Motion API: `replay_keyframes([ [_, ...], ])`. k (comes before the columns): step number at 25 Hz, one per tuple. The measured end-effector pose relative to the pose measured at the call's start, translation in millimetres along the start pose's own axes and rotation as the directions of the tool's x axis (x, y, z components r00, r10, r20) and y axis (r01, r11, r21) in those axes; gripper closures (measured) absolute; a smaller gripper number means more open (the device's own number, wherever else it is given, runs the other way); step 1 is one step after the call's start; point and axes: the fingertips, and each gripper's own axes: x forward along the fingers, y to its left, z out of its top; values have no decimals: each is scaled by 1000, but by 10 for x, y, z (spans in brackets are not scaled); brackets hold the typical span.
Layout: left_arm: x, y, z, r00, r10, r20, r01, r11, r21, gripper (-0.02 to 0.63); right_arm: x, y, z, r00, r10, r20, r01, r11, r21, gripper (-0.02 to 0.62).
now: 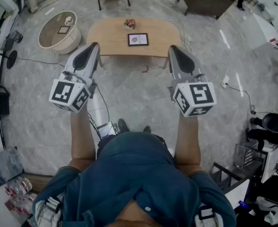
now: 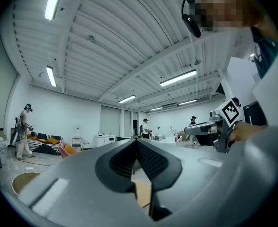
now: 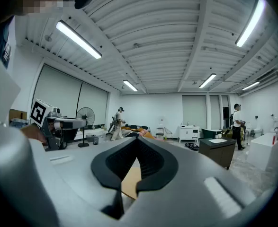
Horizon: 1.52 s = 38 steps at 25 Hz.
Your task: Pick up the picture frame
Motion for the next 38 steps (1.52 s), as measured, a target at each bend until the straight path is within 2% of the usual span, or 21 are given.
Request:
replay_keyframes([
  [12, -12, 566, -84, 999, -41, 5, 41, 999, -13, 607, 458, 286, -7, 999, -28, -22, 28, 1000, -8, 586],
  [19, 63, 735, -188, 998, -64, -1, 64, 997, -33, 606, 610, 321, -40, 999, -39, -5, 39, 998, 50, 583],
  [25, 308, 754, -259, 998, -61, -13, 61, 998, -35, 607, 755, 68, -98, 999, -38, -8, 38, 997, 73, 583],
  [38, 1095, 716, -243, 998, 50, -48, -50, 999, 4, 606, 1365, -790, -117, 996, 85, 19, -87, 991, 100, 583],
])
